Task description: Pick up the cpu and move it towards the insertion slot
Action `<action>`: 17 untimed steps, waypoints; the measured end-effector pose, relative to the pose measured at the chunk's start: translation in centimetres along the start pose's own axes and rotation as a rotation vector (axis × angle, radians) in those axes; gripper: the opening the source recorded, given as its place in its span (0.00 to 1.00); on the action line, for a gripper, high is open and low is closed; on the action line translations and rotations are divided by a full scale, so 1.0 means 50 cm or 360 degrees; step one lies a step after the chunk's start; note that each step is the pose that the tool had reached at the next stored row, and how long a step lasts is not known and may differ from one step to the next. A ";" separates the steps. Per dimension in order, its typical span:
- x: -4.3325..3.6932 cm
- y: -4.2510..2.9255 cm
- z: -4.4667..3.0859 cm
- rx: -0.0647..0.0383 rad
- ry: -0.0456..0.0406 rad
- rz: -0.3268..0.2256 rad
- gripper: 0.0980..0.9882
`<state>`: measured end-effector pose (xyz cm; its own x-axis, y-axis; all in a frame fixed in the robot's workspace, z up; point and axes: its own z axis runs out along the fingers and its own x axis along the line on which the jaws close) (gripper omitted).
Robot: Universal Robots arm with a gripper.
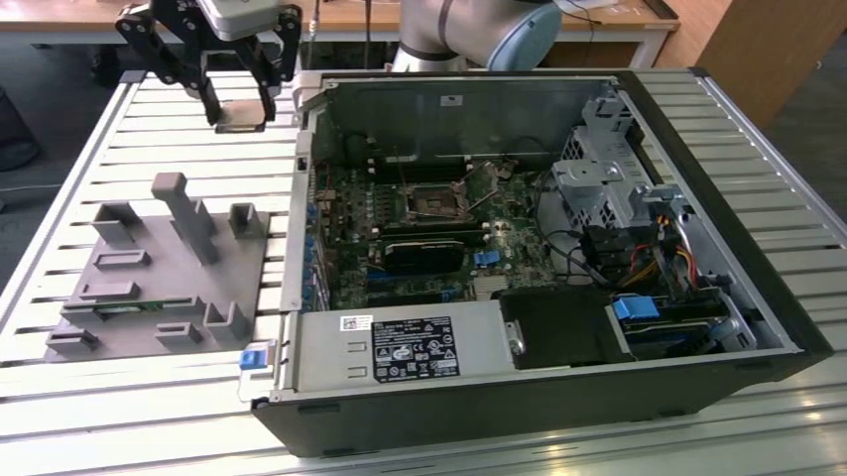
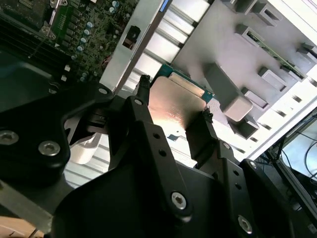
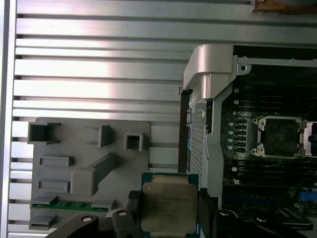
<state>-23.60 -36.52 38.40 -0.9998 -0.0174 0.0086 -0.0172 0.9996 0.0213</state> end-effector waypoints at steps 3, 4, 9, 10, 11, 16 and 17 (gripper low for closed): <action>-0.008 0.000 0.000 0.0000 0.0000 0.0000 0.50; -0.011 0.000 0.000 0.0000 0.0000 -0.0001 0.50; -0.027 0.000 0.000 0.0000 0.0000 -0.0001 0.50; -0.031 0.000 0.000 0.0000 0.0000 -0.0001 0.50; -0.034 0.000 0.000 0.0000 0.0000 -0.0001 0.50; -0.049 0.000 -0.001 0.0000 0.0000 -0.0003 0.50; -0.052 0.000 -0.001 0.0000 0.0000 -0.0003 0.50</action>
<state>-21.02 -36.46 38.41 -0.9998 -0.0192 0.0088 -0.0190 0.9996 0.0214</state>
